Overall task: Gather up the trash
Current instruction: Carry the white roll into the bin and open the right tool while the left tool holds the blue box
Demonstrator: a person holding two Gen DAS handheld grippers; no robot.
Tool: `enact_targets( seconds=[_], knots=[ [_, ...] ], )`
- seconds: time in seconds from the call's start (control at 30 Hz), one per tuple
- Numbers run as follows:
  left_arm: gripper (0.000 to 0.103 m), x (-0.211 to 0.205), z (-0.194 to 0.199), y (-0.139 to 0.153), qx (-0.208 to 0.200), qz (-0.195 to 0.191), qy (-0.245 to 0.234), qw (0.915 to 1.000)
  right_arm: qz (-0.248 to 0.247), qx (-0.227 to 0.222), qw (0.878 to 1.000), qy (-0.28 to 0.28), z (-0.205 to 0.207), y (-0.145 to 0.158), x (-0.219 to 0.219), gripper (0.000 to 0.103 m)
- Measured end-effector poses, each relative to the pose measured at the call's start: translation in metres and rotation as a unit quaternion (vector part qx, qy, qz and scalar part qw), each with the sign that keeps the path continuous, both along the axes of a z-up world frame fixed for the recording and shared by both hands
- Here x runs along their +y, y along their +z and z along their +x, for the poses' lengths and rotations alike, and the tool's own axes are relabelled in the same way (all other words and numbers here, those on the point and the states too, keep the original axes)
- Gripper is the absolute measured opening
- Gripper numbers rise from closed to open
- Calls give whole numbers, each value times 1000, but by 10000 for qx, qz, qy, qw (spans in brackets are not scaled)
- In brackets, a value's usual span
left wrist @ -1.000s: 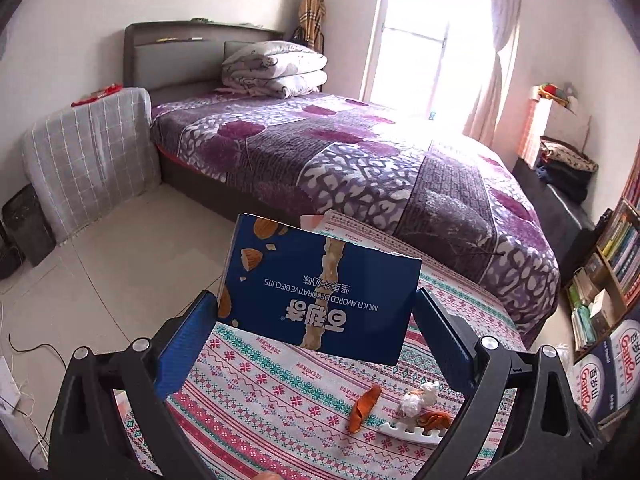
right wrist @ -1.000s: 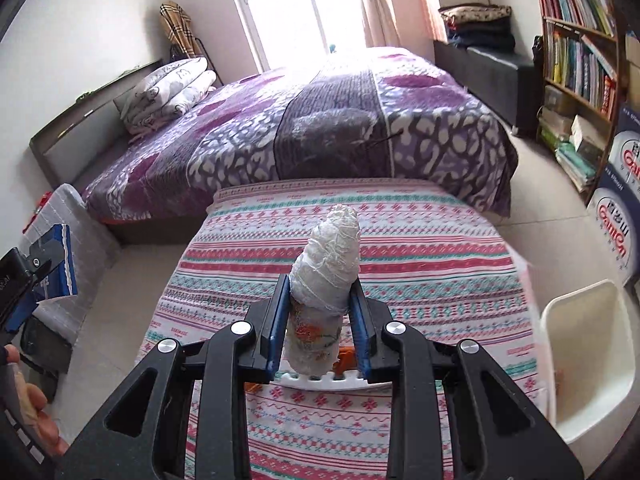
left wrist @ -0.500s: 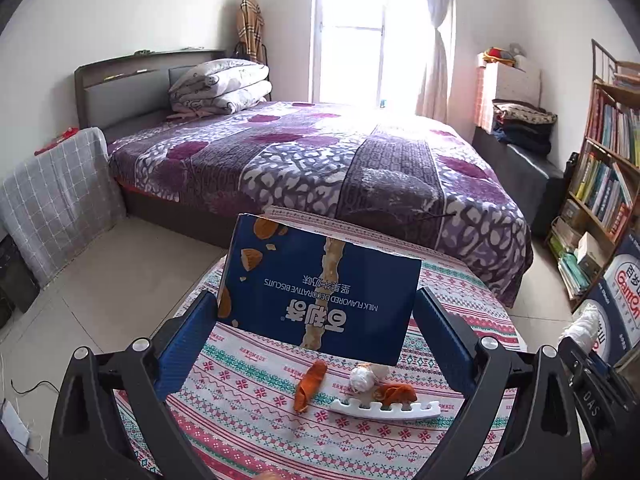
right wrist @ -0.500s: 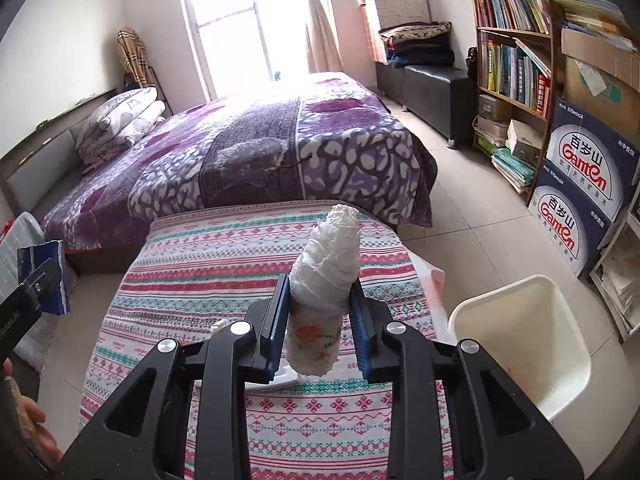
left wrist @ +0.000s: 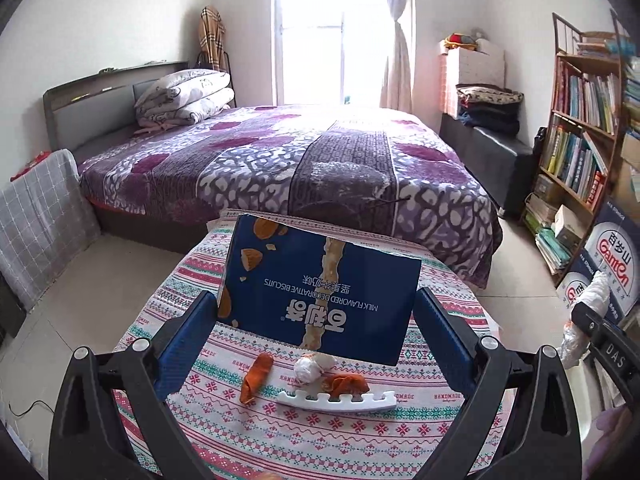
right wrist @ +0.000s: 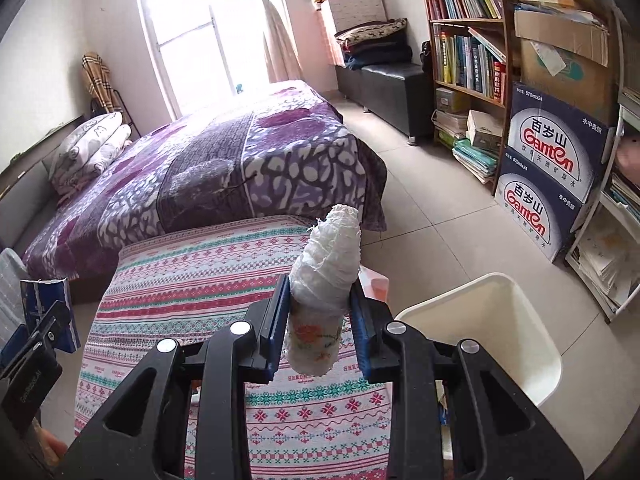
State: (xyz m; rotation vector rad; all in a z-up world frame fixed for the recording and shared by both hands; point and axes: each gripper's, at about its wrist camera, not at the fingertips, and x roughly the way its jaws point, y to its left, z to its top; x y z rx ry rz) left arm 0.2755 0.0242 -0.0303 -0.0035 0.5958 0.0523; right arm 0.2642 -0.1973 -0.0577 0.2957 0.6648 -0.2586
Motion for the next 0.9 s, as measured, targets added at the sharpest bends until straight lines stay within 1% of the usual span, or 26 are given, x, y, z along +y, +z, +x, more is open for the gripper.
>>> enact_targets(
  seconds=[0.3, 0.63, 0.77, 0.83, 0.87, 0.9],
  knots=[
    [95, -33, -1, -7, 69, 21, -308, 9995, -3, 174, 9988, -448, -8, -5, -36, 28],
    [95, -71, -3, -17, 174, 75, -683, 9975, 90, 703, 9925, -993, -13, -20, -83, 29],
    [95, -90, -5, -21, 234, 102, -881, 9958, 111, 955, 9885, -1170, -16, -27, -99, 31],
    [95, -100, -6, -24, 264, 122, -989, 9947, 119, 1074, 9861, -1263, -18, -30, -106, 46],
    [95, -105, -7, -26, 280, 138, -1043, 9941, 120, 1107, 9846, -1349, -20, -31, -111, 57],
    [95, -110, -8, -28, 296, 158, -1098, 9934, 117, 1121, 9831, -1445, -22, -31, -115, 73]
  ],
)
